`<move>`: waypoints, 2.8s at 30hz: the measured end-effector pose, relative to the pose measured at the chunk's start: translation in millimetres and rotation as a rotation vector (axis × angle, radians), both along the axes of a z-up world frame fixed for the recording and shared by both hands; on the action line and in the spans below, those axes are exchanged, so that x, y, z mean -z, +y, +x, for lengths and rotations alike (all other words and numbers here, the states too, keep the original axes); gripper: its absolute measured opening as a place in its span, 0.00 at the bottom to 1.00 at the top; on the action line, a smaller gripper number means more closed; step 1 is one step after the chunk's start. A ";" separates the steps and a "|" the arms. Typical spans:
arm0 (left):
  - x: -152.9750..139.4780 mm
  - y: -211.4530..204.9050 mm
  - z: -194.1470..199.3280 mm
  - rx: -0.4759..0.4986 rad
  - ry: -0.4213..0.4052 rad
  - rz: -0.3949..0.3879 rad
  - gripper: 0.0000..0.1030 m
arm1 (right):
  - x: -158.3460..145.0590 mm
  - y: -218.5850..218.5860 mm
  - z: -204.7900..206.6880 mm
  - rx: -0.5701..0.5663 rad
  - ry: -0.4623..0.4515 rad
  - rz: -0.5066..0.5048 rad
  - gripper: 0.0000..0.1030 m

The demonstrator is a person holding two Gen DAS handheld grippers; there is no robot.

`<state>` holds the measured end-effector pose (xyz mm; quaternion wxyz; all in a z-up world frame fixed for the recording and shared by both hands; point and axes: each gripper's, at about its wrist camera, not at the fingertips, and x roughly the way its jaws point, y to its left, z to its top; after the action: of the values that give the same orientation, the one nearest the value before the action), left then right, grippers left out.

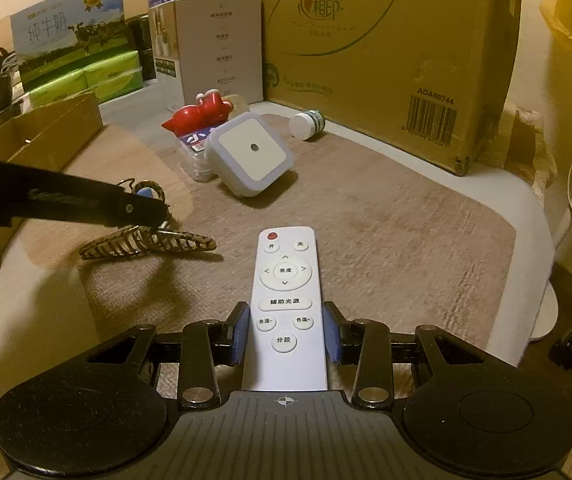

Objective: Organize rigid objects
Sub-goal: 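Grasp the braided keychain ring with the left tool while the right tool holds the remote, then carry remote and keychain into the cardboard tray and open both tools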

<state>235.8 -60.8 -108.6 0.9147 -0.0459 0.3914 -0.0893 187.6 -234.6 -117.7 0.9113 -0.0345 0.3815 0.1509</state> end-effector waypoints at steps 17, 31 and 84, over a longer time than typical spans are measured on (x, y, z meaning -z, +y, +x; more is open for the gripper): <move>-5.8 30.1 -82.5 0.081 0.032 0.076 0.32 | -3.1 20.1 -20.8 -0.040 0.029 0.053 0.38; 3.0 14.6 -82.5 -0.015 0.038 0.172 0.30 | -0.2 32.8 -22.4 -0.060 0.008 -0.022 0.38; -106.0 139.3 -192.2 -0.163 -0.099 0.160 0.24 | -94.4 138.9 -108.9 -0.221 -0.133 0.083 0.38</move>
<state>43.6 78.5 -2.6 0.9379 0.0001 0.3467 0.0149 78.8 -95.7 -23.4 0.9130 -0.0487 0.3078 0.2634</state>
